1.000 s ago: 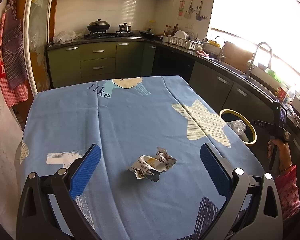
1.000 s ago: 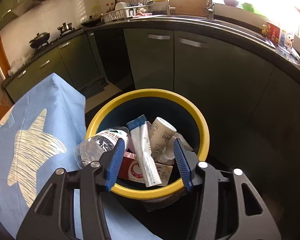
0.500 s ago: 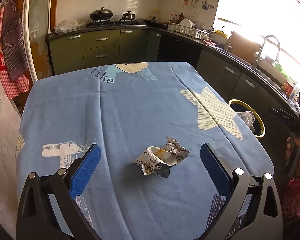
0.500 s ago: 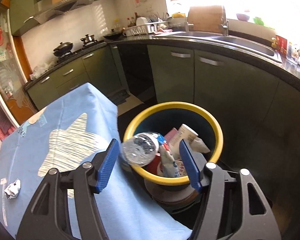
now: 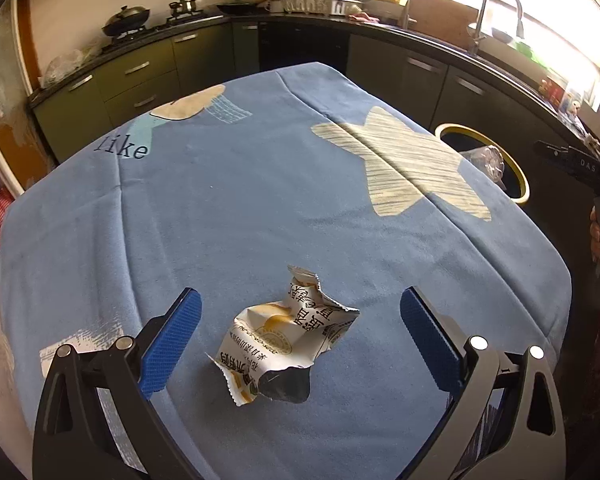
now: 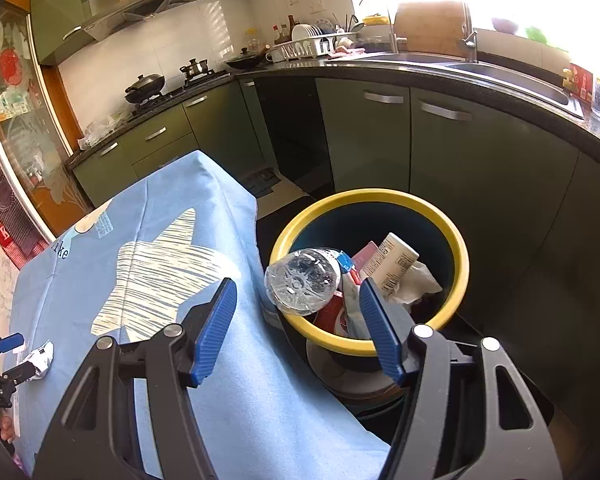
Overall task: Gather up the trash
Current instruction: 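Grasp the crumpled snack wrapper with the left tool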
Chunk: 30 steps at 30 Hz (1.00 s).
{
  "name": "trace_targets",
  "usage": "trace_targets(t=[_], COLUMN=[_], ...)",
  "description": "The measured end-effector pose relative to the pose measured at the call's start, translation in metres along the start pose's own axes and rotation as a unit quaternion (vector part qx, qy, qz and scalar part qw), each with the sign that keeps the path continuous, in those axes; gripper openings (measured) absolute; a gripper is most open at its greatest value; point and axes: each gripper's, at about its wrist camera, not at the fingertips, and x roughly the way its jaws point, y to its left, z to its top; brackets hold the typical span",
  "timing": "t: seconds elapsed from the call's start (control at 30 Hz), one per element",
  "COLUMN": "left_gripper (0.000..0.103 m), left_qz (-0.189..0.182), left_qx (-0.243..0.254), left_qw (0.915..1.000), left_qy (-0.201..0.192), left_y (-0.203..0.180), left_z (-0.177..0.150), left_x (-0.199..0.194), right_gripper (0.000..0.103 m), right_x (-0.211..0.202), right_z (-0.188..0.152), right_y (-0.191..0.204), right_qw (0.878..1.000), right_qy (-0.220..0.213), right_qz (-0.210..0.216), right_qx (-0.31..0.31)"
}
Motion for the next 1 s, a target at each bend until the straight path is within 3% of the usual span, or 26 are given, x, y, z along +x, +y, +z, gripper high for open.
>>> trace_targets(t=[0.5, 0.57, 0.8, 0.93, 1.0], left_gripper=[0.097, 0.094, 0.062, 0.060, 0.053], left_qz=[-0.028, -0.031, -0.053, -0.057, -0.059], left_qx=[0.104, 0.114, 0.122, 0.124, 0.121], left_qw=[0.9937, 0.9924, 0.9902, 0.9898, 0.9900], left_qy=[0.031, 0.033, 0.042, 0.041, 0.040], left_y=[0.007, 0.006, 0.005, 0.004, 0.003], left_z=[-0.002, -0.004, -0.009, -0.011, -0.013], left_x=[0.024, 0.024, 0.026, 0.024, 0.022], right_gripper=[0.061, 0.061, 0.061, 0.061, 0.061], right_x=[0.007, 0.008, 0.010, 0.010, 0.010], right_z=[0.001, 0.001, 0.001, 0.001, 0.001], right_y=[0.008, 0.010, 0.013, 0.013, 0.013], right_qw=[1.000, 1.000, 1.000, 1.000, 1.000], right_qy=[0.011, 0.012, 0.016, 0.015, 0.016], right_qz=[0.004, 0.005, 0.008, 0.010, 0.011], right_qx=[-0.008, -0.011, -0.015, -0.014, -0.014])
